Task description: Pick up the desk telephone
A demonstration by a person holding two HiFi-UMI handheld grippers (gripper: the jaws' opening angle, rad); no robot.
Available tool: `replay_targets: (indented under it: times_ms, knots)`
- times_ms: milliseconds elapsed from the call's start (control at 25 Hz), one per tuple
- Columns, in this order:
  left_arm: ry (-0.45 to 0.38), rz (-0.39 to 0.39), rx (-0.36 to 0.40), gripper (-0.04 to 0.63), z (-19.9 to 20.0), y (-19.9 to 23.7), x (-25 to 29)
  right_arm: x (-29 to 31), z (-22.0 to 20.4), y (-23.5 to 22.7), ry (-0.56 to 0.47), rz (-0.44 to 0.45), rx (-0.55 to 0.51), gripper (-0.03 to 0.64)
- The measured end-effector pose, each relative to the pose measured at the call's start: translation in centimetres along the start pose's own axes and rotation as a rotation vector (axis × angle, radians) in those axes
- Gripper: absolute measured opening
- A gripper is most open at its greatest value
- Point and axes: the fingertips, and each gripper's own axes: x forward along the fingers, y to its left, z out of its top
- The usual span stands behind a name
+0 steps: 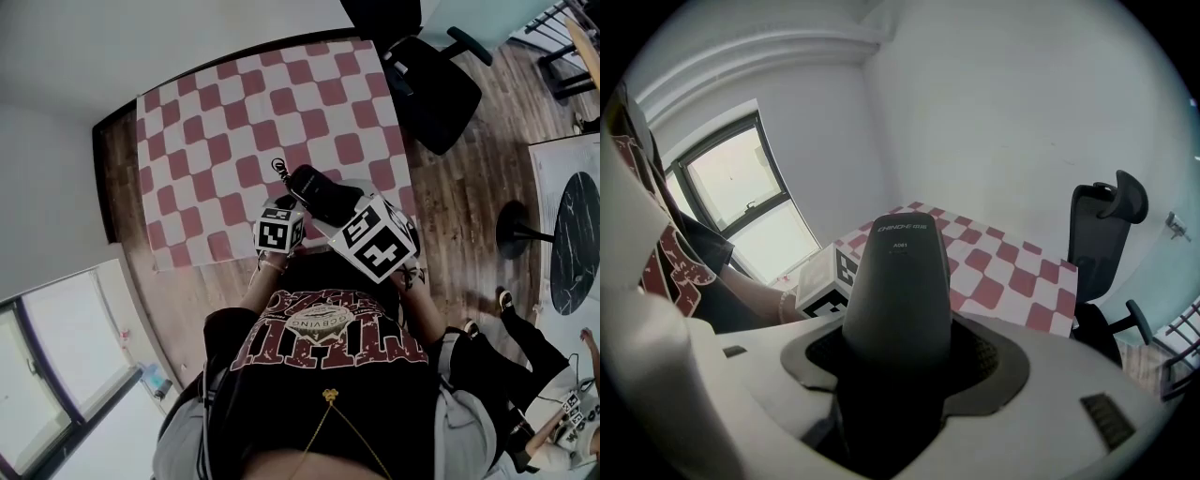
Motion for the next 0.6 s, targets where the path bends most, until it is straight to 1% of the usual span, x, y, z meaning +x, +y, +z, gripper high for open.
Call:
replay_targets:
  times_ms: [160, 320, 600]
  knots:
    - [-0.003, -0.005, -0.008, -0.002, -0.03, -0.06, 0.03, 0.09, -0.15, -0.04, 0.008, 0.002, -0.006, 0.291]
    - [-0.003, 0.003, 0.0, -0.002, 0.08, 0.14, -0.09, 0.26, -0.45, -0.29, 0.013, -0.002, 0.007, 0.291]
    - [0.01, 0.005, 0.022, -0.002, -0.06, -0.08, -0.23, 0.29, -0.36, -0.44, 0.015, 0.0, -0.014, 0.291]
